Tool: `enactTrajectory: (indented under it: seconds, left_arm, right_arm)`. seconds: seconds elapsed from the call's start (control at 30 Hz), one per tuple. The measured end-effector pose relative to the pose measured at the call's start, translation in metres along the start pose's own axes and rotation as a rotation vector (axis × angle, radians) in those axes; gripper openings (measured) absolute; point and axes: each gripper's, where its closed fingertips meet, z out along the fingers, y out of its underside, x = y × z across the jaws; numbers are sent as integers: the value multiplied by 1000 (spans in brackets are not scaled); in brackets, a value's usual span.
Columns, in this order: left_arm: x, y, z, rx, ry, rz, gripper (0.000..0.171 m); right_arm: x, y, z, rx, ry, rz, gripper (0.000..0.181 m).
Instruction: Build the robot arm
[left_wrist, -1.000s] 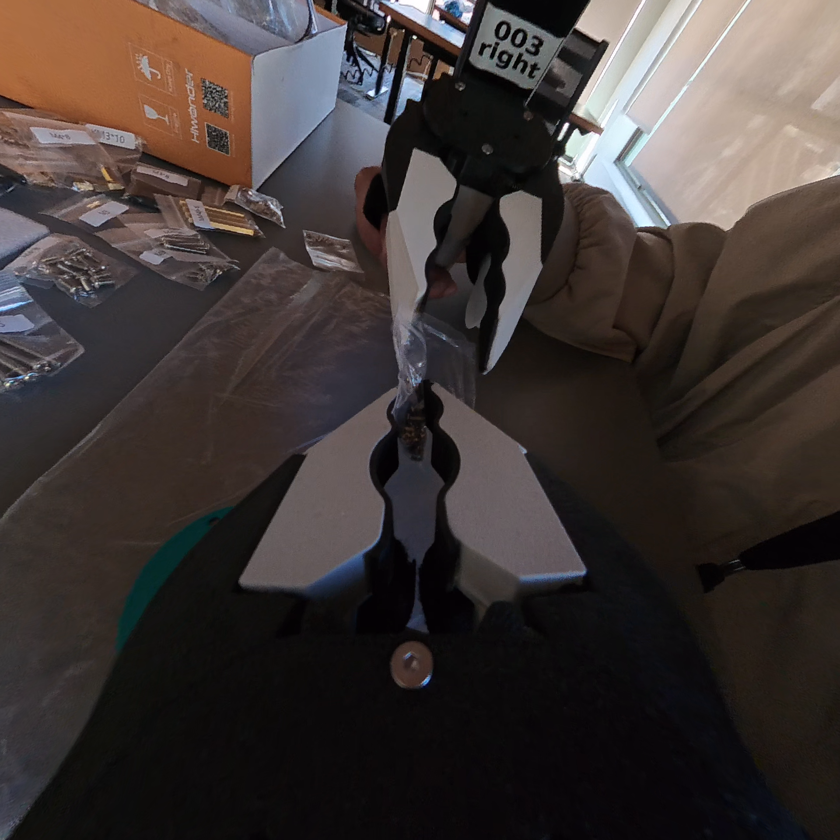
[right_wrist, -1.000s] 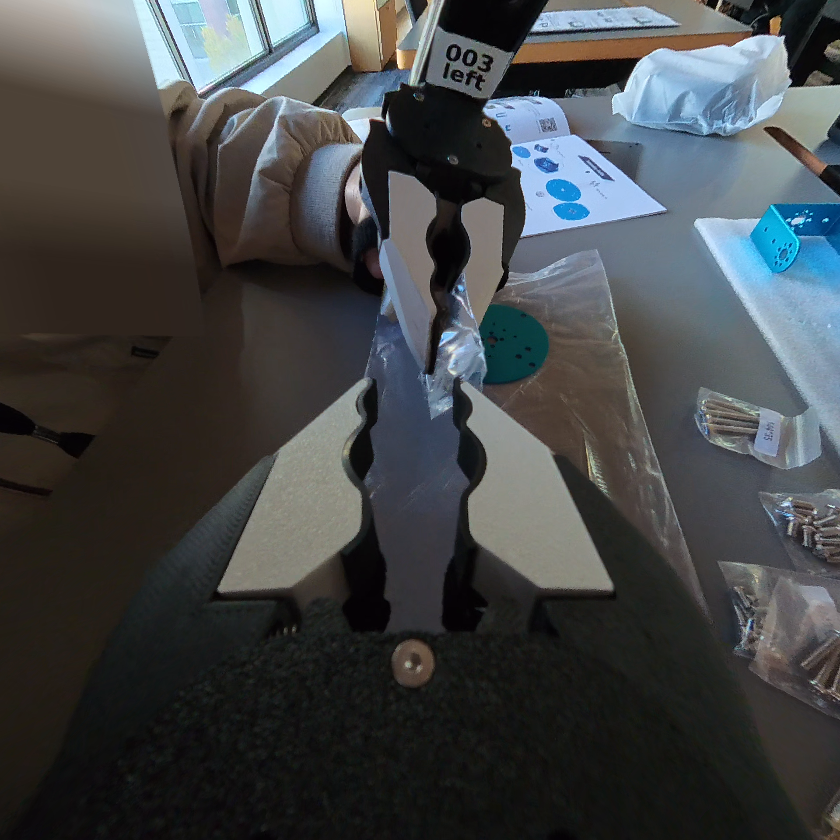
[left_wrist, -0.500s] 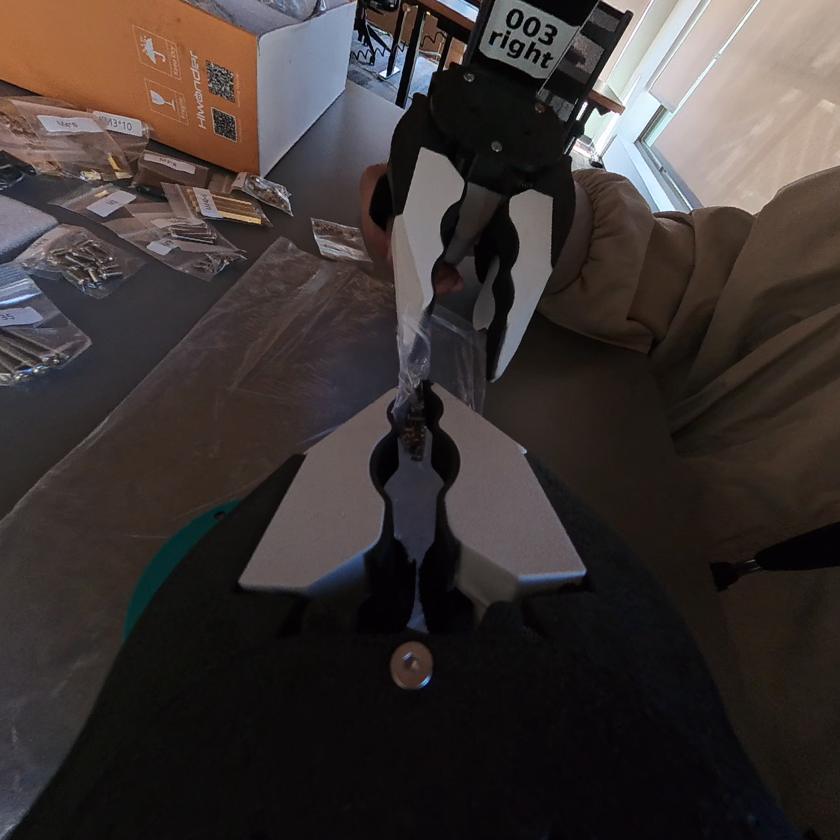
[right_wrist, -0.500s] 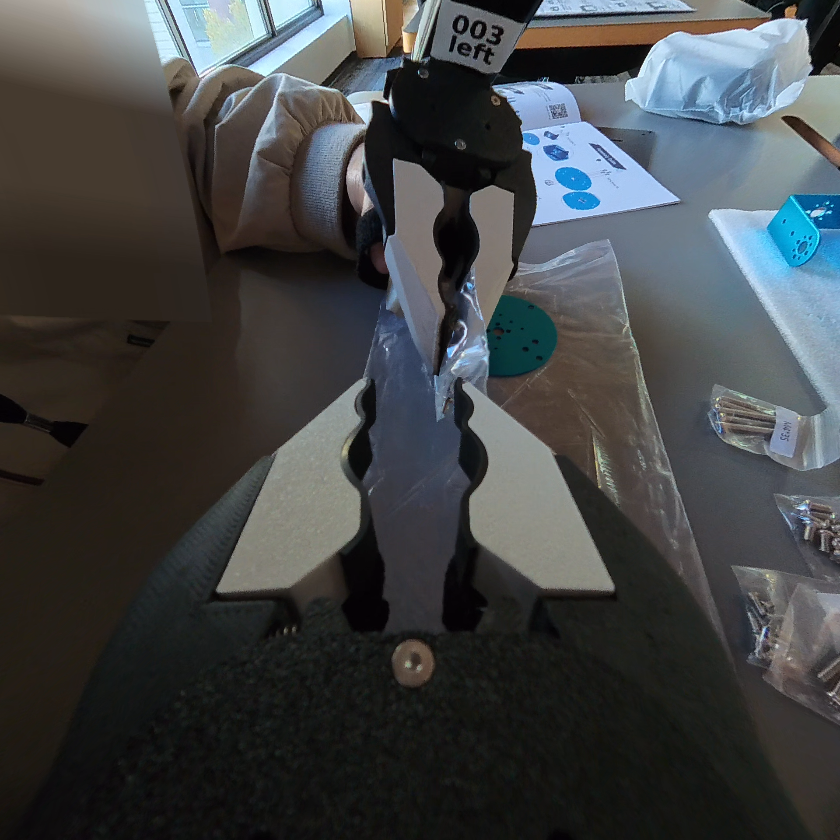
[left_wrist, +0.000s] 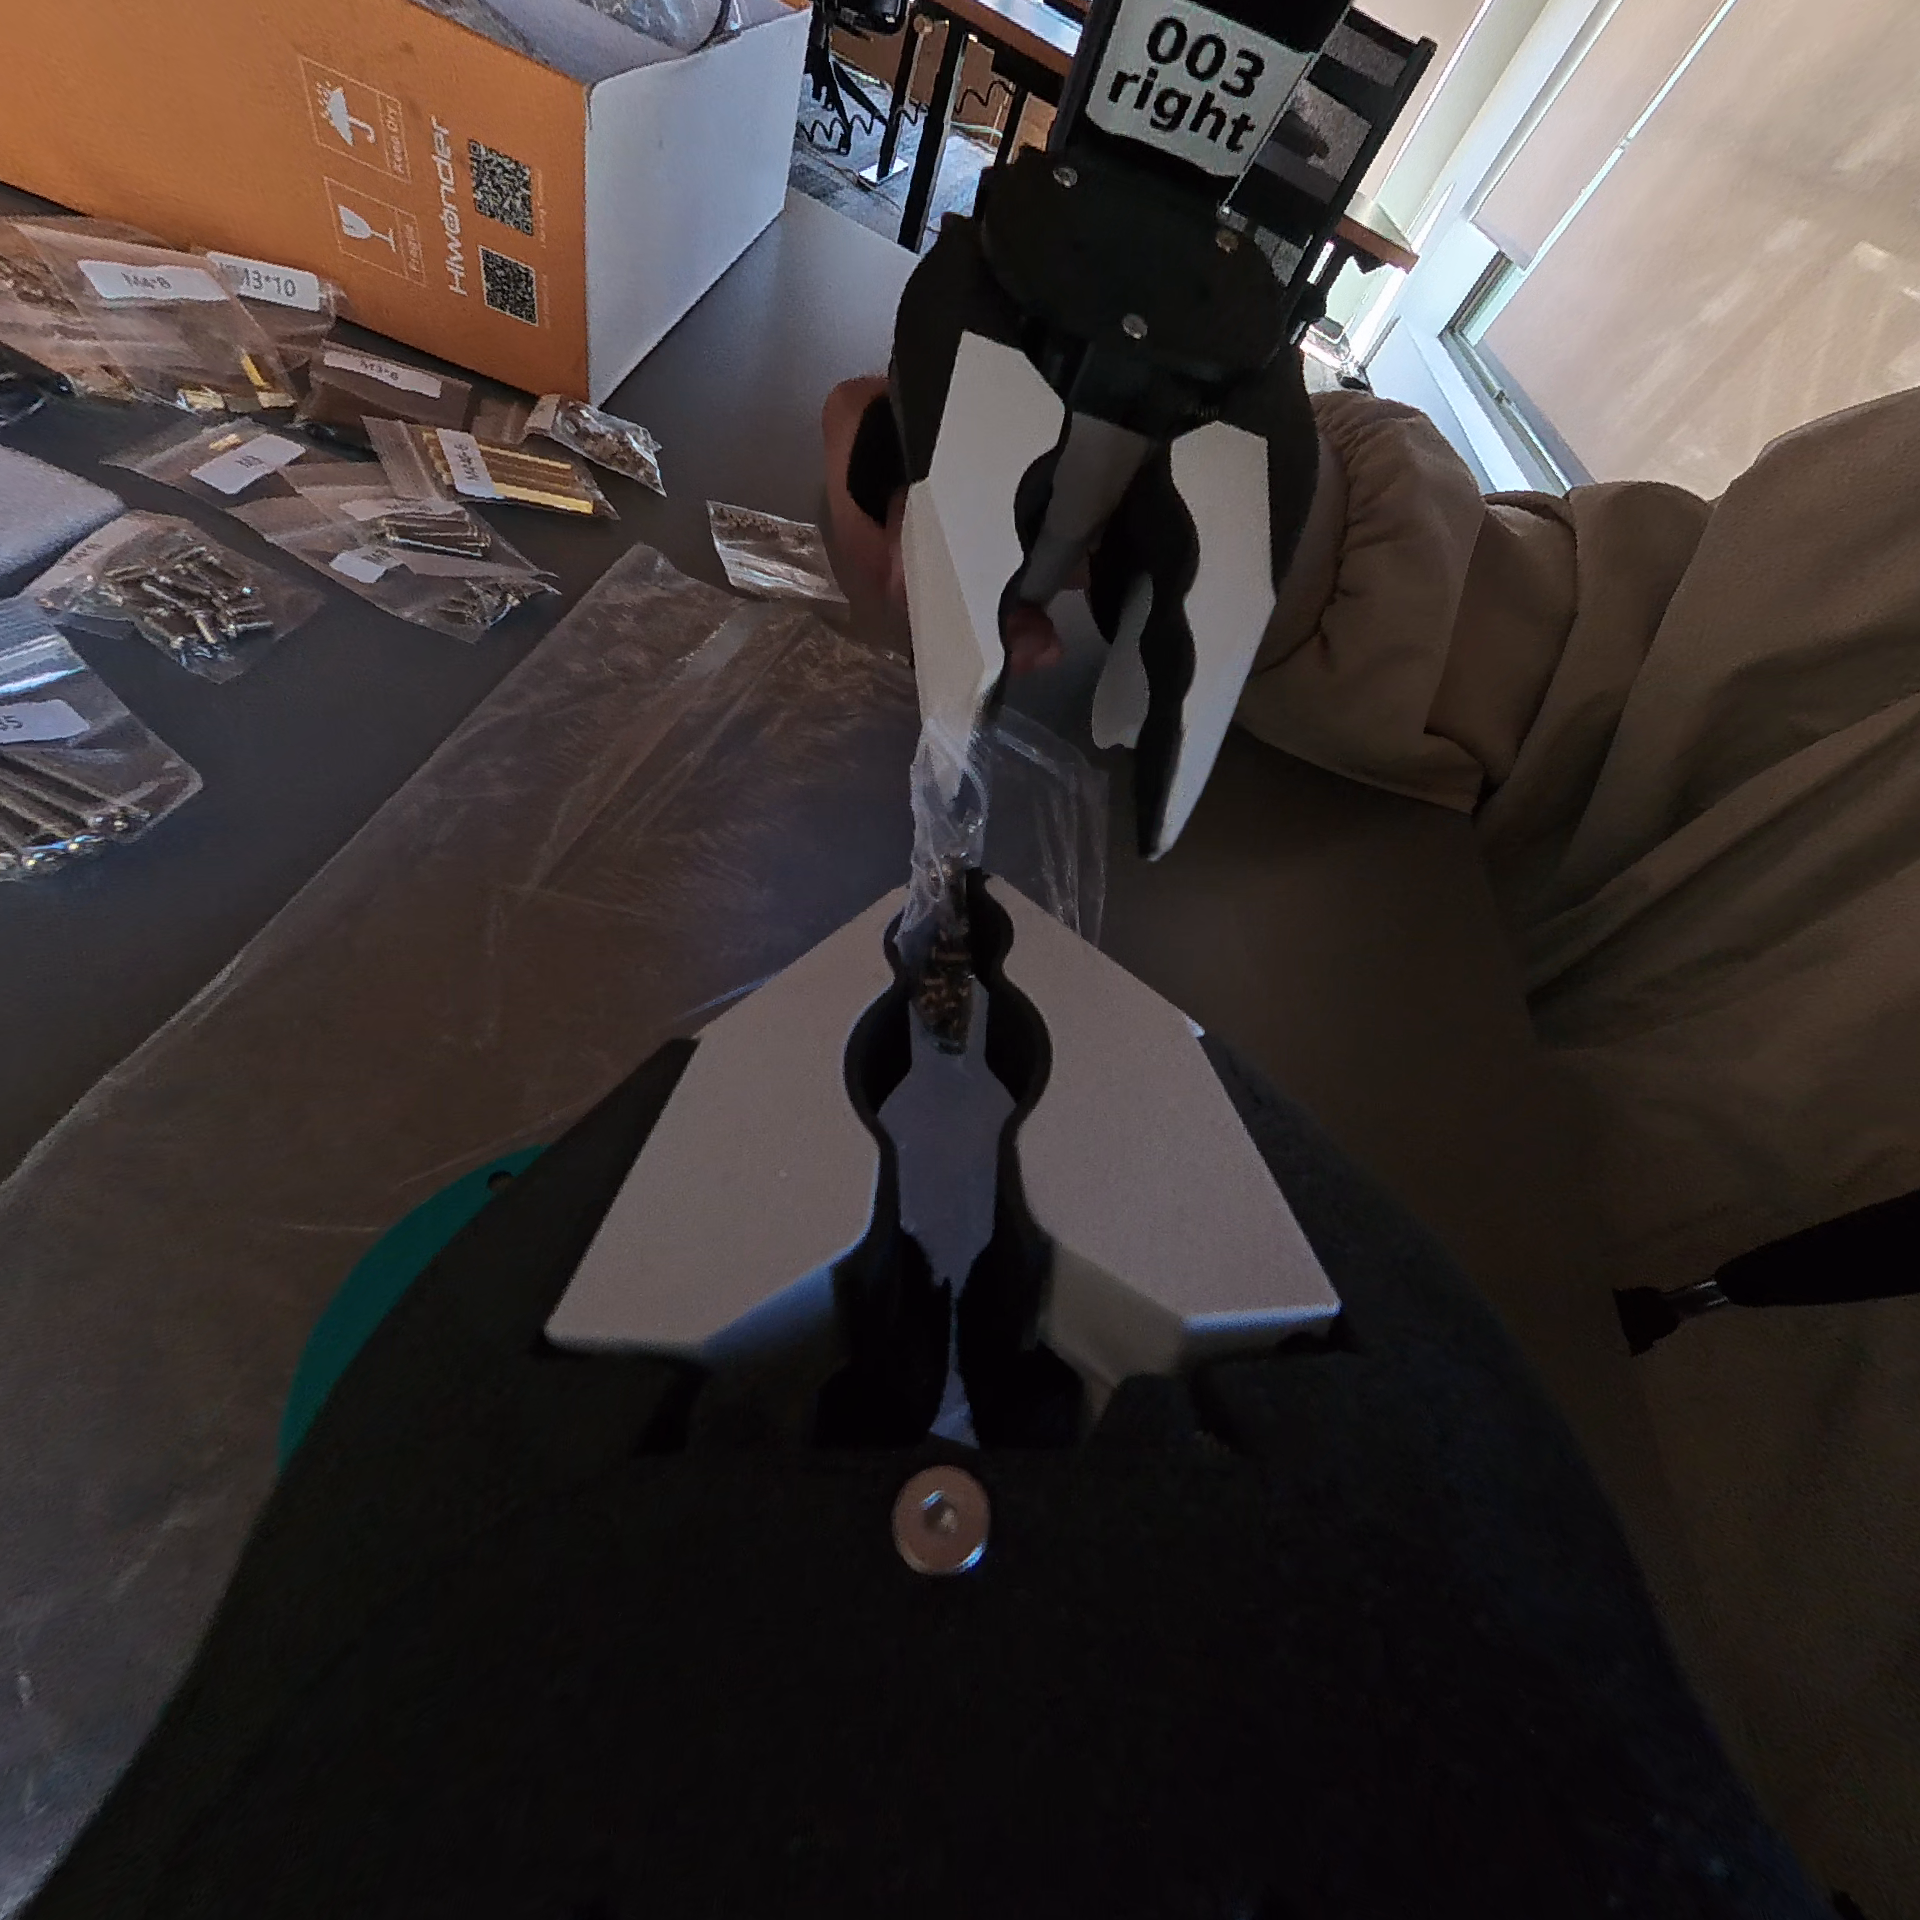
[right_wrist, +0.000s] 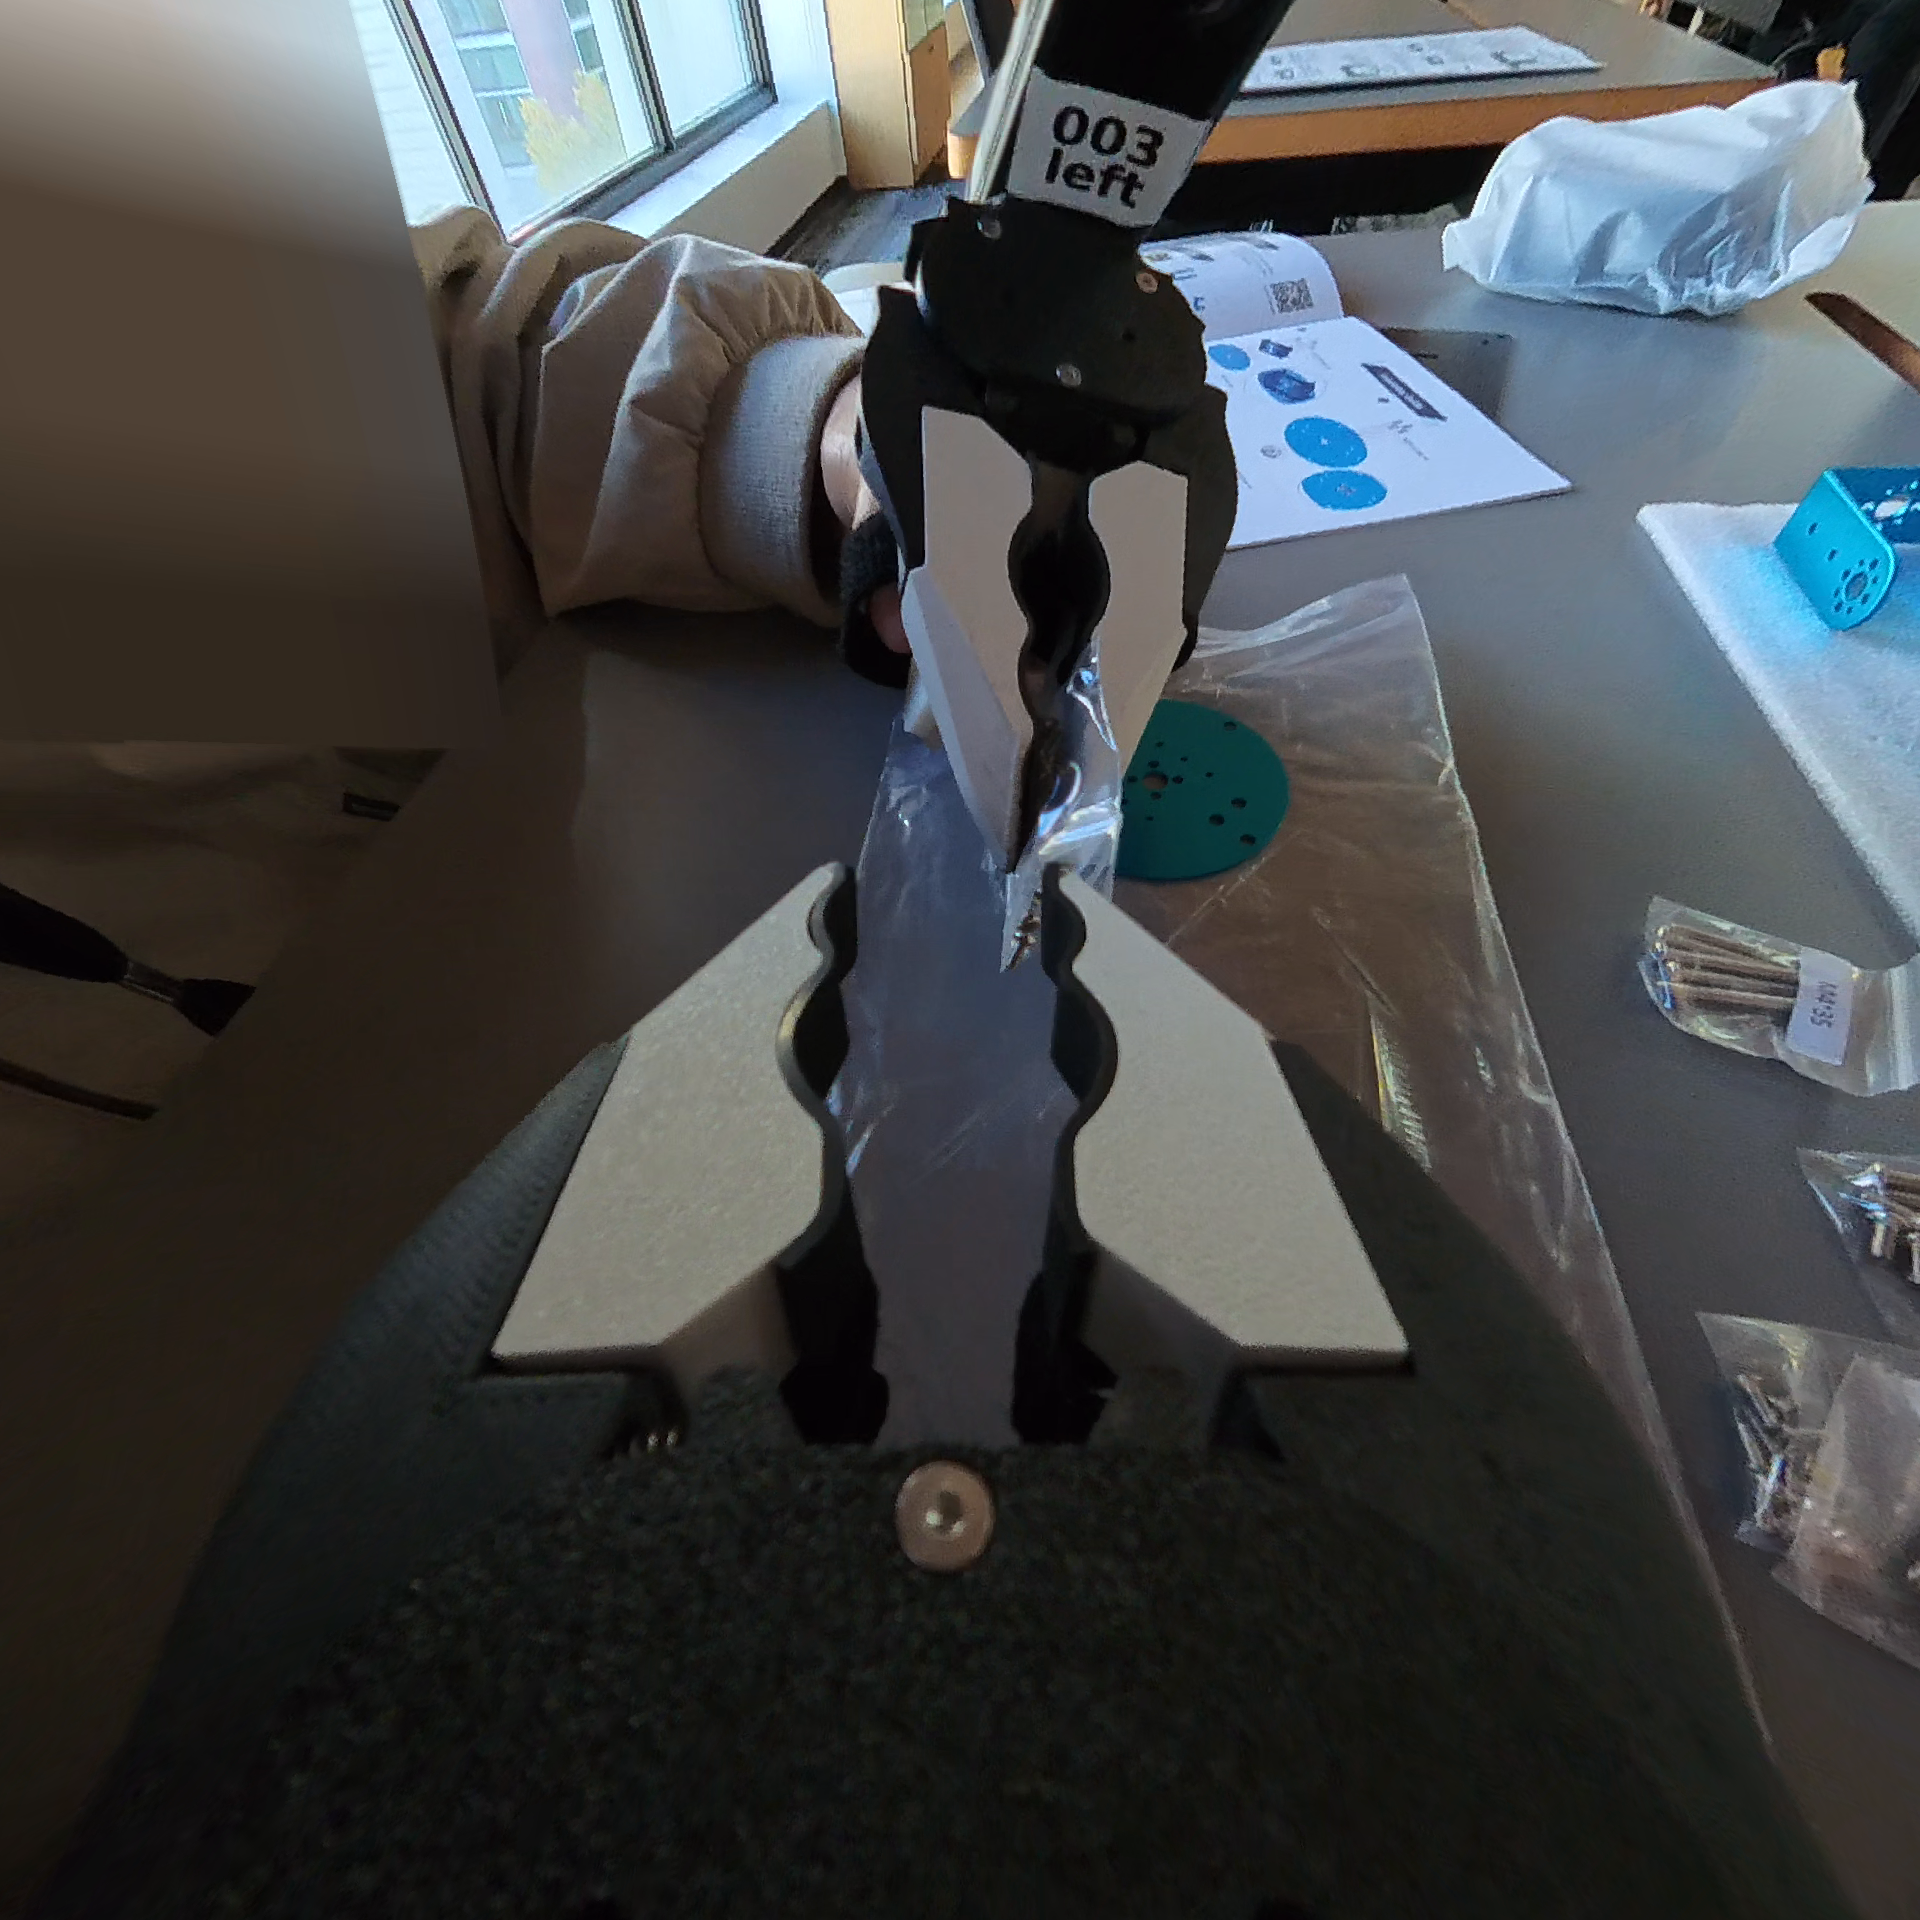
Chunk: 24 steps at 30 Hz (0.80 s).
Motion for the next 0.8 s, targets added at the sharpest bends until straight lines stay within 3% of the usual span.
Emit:
enactTrajectory:
  seconds: [0.4, 0.8]
  left_arm:
    - [-2, 2, 1, -13, -10, -8, 6]
    - [-3, 2, 0, -12, -8, -24, 6]
  right_arm:
    - [2, 10, 5, -64, 26, -26, 36]
    - [-1, 8, 9, -32, 7, -18, 40]
